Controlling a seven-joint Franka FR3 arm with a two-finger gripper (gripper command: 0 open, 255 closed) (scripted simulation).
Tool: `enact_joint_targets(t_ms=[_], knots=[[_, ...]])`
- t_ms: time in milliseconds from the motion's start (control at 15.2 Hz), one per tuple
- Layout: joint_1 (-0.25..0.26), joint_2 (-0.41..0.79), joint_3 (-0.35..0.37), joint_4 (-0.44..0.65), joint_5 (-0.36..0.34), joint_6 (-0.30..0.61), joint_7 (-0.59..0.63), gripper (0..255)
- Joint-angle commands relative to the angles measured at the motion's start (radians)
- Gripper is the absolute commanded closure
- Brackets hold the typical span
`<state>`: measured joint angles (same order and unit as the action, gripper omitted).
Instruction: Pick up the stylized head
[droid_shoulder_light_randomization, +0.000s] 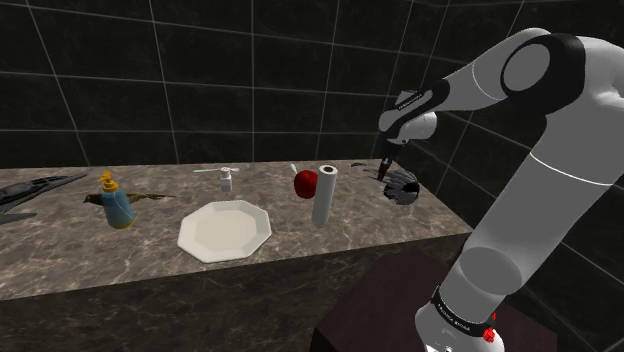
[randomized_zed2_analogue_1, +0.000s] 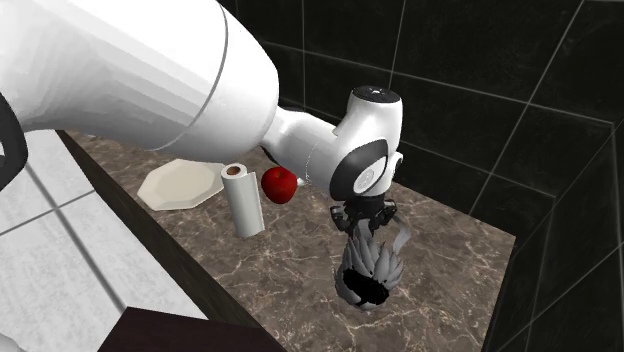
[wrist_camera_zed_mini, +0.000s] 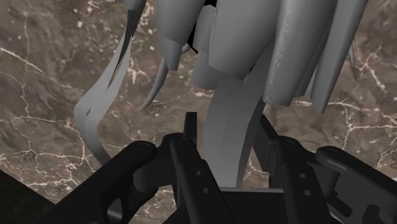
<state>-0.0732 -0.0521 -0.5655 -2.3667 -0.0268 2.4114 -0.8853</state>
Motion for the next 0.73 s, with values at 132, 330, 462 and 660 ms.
enact_joint_targets(t_ms=[132, 330, 462, 660], knots=[[-0.002, -0.038, 0.005, 0.025, -0.027, -0.057, 0.021, 255], [-0.003, -0.064, 0.009, 0.045, -0.044, -0.099, 0.033, 255], [-0.004, -0.081, 0.013, 0.058, -0.053, -0.128, 0.041, 255], [-0.005, -0.090, 0.015, 0.067, -0.058, -0.144, 0.044, 255]])
